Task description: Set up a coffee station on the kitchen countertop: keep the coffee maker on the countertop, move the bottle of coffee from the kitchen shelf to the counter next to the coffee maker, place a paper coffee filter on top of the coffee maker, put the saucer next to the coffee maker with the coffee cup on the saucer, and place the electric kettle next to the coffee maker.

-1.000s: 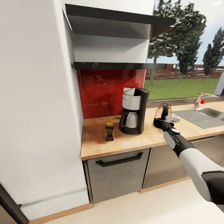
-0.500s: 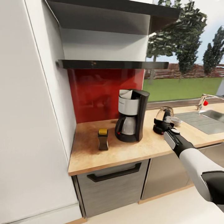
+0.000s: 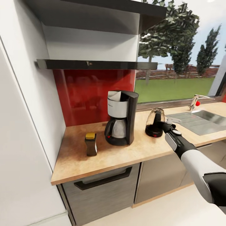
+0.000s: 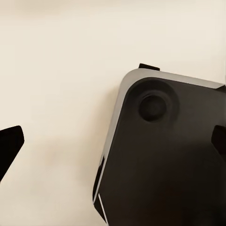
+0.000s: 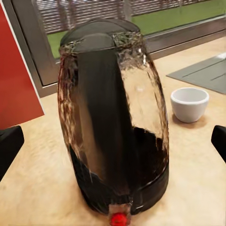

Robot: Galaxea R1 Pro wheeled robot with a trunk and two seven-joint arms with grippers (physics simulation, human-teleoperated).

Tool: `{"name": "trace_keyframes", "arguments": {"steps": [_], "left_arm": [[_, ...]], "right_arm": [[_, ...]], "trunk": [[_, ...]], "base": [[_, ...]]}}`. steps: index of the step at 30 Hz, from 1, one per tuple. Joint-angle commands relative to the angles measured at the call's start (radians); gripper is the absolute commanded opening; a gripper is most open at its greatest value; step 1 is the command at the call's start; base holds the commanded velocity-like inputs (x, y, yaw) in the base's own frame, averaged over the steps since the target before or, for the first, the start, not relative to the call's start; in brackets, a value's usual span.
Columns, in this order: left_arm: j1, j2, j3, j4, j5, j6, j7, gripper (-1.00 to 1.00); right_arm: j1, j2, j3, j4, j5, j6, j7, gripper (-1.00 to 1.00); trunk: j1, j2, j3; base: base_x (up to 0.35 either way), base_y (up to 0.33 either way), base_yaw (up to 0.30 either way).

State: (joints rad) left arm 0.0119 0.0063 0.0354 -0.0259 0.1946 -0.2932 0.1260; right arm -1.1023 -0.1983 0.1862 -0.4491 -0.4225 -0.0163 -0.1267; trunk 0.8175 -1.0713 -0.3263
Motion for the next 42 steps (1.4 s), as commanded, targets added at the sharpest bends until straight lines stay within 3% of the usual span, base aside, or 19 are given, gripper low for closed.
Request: {"name": "trace_keyframes", "arguments": {"steps": [1,21,27,42], "left_arm": [[0.000,0.000,0.003,-0.002,0.002,-0.001,0.001,1.00],[0.000,0.000,0.003,-0.002,0.002,-0.001,0.001,1.00],[0.000,0.000,0.003,-0.002,0.002,-0.001,0.001,1.00],[0.000,0.000,0.003,-0.002,0.002,-0.001,0.001,1.00]], "right_arm": [[-0.001,-0.001,0.009,-0.001,-0.009,-0.002,-0.007,1.00],[0.001,0.000,0.008,0.008,-0.010,-0.014,-0.002,1.00],[0.001,0.000,0.009,0.088,-0.010,-0.015,-0.001,1.00],[0.001,0.000,0.009,0.099,-0.010,-0.017,0.001,1.00]], "trunk": [[0.000,-0.001,-0.001],[0.000,-0.001,-0.001],[0.000,-0.001,-0.001],[0.000,-0.001,-0.001]], "base": [[0.250,-0.001,0.000],[0.053,0.000,0.000],[0.060,0.000,0.000],[0.065,0.000,0.000]]}}
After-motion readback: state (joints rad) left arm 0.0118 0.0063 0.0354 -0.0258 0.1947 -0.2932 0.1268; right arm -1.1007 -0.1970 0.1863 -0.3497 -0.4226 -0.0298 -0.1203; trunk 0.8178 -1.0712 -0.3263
